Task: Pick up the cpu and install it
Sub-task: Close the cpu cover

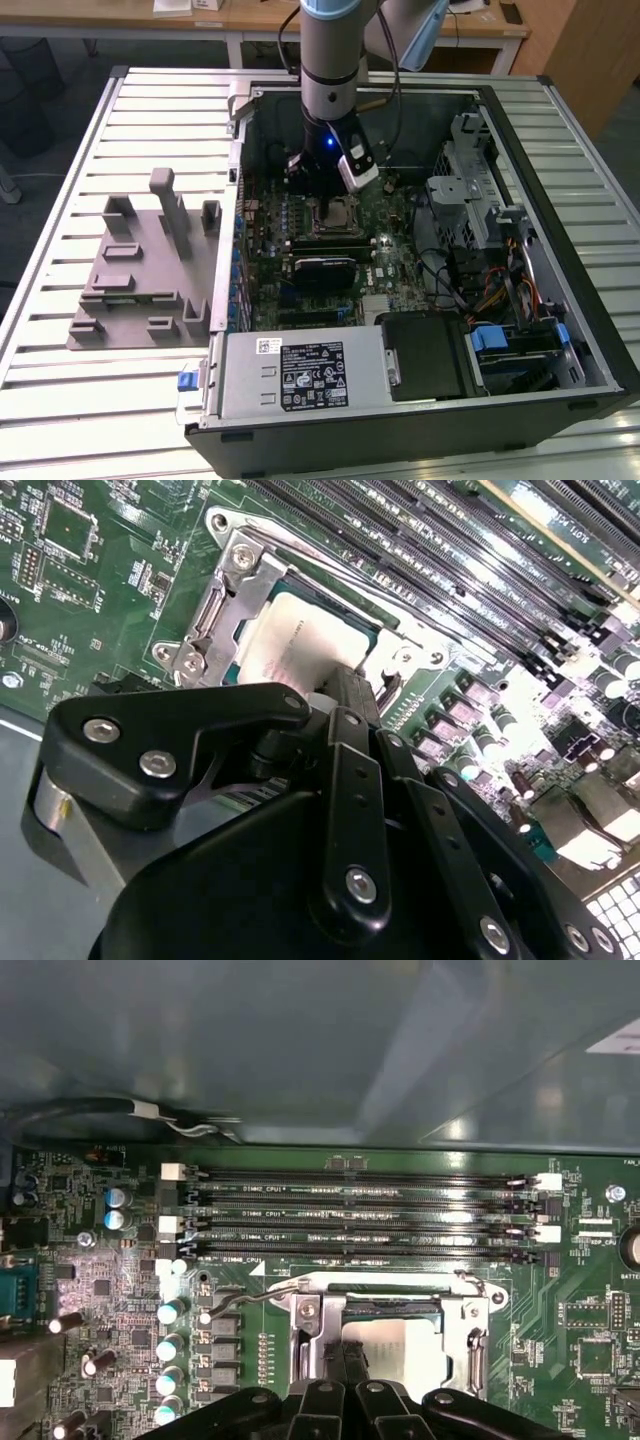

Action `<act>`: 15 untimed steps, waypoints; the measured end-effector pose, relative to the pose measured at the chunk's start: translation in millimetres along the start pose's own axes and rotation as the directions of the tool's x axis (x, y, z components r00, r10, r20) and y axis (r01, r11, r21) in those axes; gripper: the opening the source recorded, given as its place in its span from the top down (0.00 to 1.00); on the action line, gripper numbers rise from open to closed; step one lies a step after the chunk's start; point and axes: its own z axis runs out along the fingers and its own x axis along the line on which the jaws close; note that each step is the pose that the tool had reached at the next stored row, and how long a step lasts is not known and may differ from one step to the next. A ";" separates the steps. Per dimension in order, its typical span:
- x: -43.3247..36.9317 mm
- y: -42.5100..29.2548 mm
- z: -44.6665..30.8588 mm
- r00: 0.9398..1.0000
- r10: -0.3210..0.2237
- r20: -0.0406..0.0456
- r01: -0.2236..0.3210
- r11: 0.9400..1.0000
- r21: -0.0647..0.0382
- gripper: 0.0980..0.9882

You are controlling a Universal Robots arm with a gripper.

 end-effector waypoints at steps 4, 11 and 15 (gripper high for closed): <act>8.3 0.1 -0.2 1.000 0.000 0.001 0.000 1.000 -0.001 0.99; 11.8 0.1 1.6 1.000 -0.003 0.001 0.003 1.000 -0.001 0.99; 11.6 0.0 2.7 1.000 -0.004 0.001 0.004 1.000 -0.001 0.99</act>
